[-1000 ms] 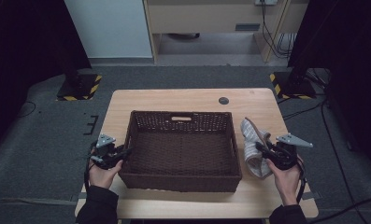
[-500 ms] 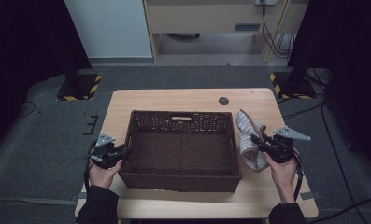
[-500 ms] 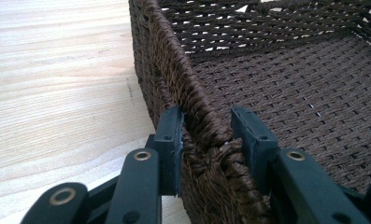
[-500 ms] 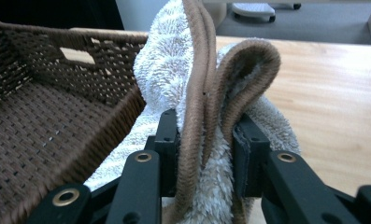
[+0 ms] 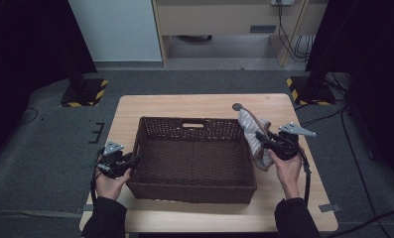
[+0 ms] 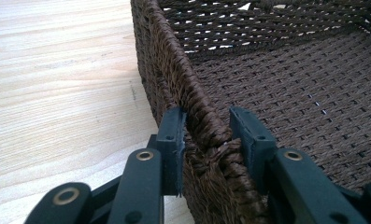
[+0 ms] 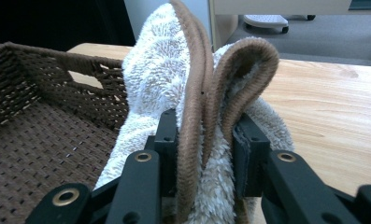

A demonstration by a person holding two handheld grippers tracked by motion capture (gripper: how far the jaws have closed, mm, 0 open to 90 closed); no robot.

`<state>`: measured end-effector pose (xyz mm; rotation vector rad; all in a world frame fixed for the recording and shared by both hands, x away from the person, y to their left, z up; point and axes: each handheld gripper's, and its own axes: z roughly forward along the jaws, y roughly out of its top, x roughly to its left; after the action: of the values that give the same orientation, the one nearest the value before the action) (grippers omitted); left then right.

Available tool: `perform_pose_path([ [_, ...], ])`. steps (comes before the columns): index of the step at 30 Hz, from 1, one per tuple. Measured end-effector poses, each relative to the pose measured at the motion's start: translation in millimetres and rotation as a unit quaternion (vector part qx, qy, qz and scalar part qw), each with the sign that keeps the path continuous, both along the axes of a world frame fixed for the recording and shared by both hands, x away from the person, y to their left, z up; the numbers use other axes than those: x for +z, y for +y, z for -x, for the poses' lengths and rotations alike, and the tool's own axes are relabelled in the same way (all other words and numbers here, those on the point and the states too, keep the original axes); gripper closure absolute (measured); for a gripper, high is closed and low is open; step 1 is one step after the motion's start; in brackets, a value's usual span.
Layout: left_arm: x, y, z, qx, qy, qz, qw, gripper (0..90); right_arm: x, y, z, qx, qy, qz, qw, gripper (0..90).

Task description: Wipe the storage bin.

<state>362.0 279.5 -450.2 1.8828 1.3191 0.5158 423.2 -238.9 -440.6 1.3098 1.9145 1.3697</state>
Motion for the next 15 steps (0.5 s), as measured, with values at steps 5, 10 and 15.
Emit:
perform_pose_path([
  [5,0.6,-2.1,-1.1,-0.001,-0.001,-0.007,1.0000,65.2,-9.9,-0.8,-10.9,-0.004,0.014,-0.009,0.9999,68.3],
  [10,1.2,-3.2,-1.8,-0.003,-0.001,-0.014,0.9999,65.3,-21.7,-1.6,-15.3,-0.009,0.033,-0.009,0.9994,69.3],
  [15,1.3,-3.3,-2.3,-0.004,-0.001,-0.015,0.9999,65.4,-31.8,2.3,-19.9,-0.013,0.056,0.007,0.9983,70.3],
])
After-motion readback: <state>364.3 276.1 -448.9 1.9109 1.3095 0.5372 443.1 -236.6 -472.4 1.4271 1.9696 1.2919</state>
